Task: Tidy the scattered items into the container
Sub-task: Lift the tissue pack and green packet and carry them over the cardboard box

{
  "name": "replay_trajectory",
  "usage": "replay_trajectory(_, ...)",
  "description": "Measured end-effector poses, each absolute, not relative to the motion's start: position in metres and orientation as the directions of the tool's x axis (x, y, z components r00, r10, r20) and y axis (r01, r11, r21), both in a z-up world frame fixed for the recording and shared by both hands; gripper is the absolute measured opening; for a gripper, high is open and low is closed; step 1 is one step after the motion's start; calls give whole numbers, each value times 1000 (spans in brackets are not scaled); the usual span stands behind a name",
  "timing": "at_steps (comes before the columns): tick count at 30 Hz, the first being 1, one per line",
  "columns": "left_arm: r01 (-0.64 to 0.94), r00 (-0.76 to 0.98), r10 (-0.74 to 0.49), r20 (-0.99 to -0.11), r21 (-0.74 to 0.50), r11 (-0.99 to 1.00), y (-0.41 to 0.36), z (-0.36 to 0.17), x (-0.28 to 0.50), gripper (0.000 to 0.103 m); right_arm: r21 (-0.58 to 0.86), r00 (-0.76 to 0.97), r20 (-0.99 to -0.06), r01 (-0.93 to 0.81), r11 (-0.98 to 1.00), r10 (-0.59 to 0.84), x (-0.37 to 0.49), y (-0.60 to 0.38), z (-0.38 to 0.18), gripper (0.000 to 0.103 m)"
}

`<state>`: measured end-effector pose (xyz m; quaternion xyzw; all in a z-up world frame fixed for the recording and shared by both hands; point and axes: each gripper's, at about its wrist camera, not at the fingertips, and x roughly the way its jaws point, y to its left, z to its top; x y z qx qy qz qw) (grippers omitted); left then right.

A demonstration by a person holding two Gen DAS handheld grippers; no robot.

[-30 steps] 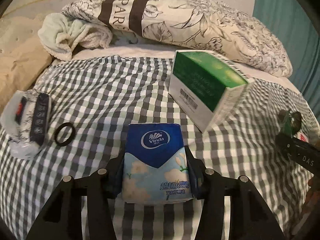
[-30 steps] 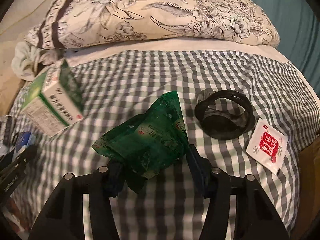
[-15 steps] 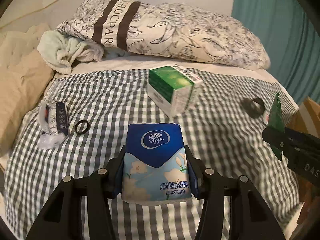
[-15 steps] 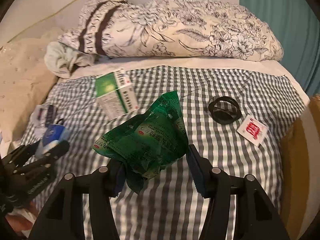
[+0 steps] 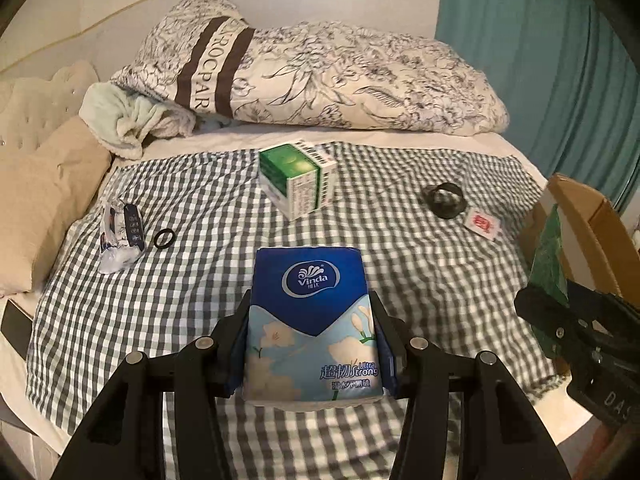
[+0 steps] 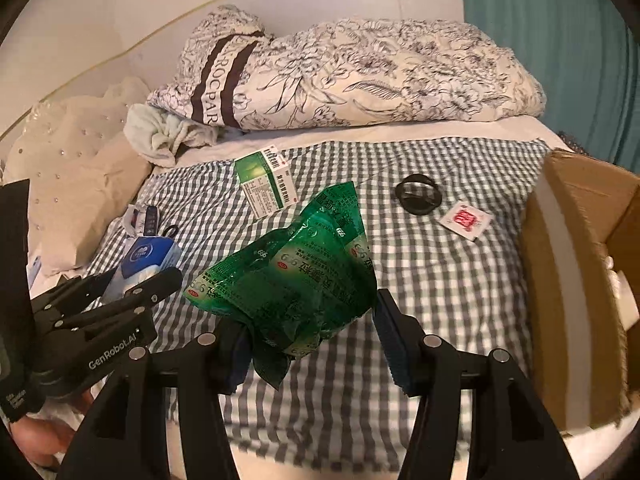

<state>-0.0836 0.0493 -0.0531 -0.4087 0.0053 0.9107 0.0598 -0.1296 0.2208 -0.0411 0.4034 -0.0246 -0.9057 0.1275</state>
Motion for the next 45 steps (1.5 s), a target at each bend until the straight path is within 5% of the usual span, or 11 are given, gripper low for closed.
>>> replay_trajectory(29, -460, -620, 331, -712, -13, -888, 276, 4, -52, 53, 98, -749, -662, -34, -995, -40, -87, 419, 17, 55)
replay_trajectory(45, -632, -497, 407, -766, -2, -775, 402, -35, -54, 53, 128, -710, -699, -239, -962, 84, -109, 546, -11, 55)
